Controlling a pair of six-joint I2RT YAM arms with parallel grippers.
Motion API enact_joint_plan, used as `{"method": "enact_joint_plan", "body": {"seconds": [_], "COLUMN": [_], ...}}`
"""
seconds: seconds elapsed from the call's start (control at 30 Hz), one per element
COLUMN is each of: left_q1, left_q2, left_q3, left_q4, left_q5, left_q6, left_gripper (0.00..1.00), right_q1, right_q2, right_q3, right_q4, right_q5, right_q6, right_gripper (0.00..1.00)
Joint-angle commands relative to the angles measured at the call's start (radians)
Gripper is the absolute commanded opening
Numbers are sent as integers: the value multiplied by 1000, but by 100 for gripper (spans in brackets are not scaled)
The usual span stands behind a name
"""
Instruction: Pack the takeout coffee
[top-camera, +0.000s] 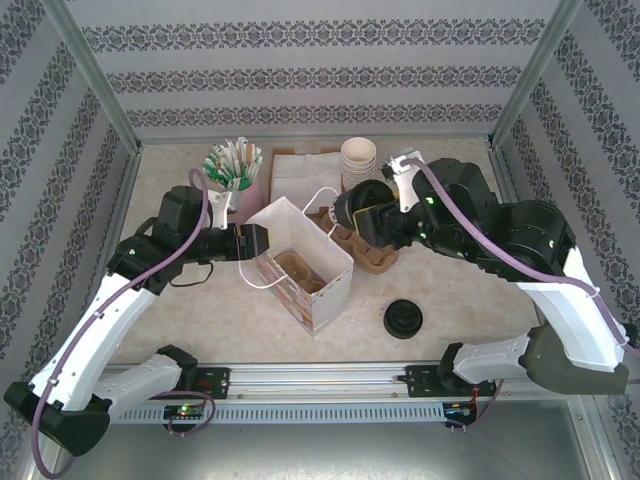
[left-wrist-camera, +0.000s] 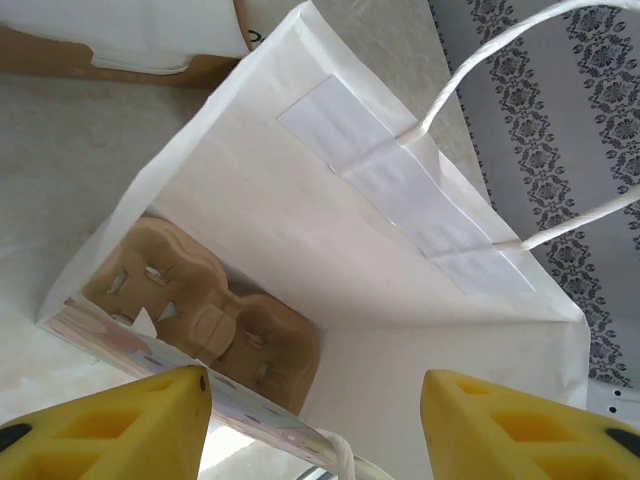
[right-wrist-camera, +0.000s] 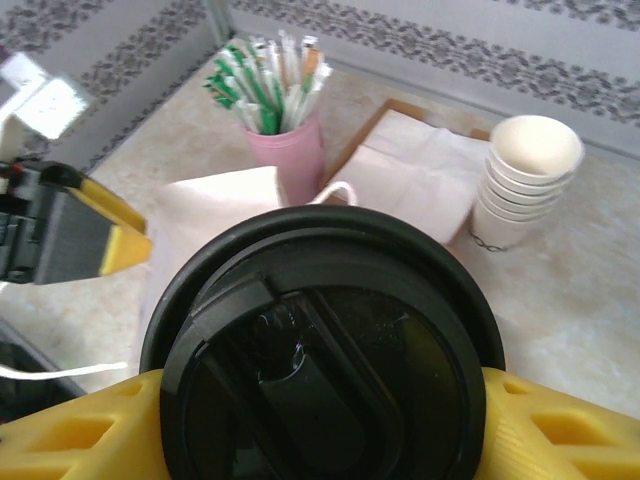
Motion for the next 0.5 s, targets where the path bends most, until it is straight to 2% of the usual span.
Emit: {"method": "enact_joint_plan", "body": {"seconds": [0.0,0.27,0.47], "left_q1": [-33,-54,-54], "left_q2": [-29,-73,-87], "left_q3": [-16,-27,-3], "left_q4": [28,-6,-60], "left_q5": [-14,-54,-138], "left_q6": [-35,-39,-10], "left_gripper": [58,58,58], "right_q1": [39,132,190], "right_q2": [30,104,179], "right_q3": [41,74,160], "right_q4": [28,-7,-74], "right_q5": [-25,-18,11], "right_q6": [-18,12,15], "right_gripper": [60,60,61]}}
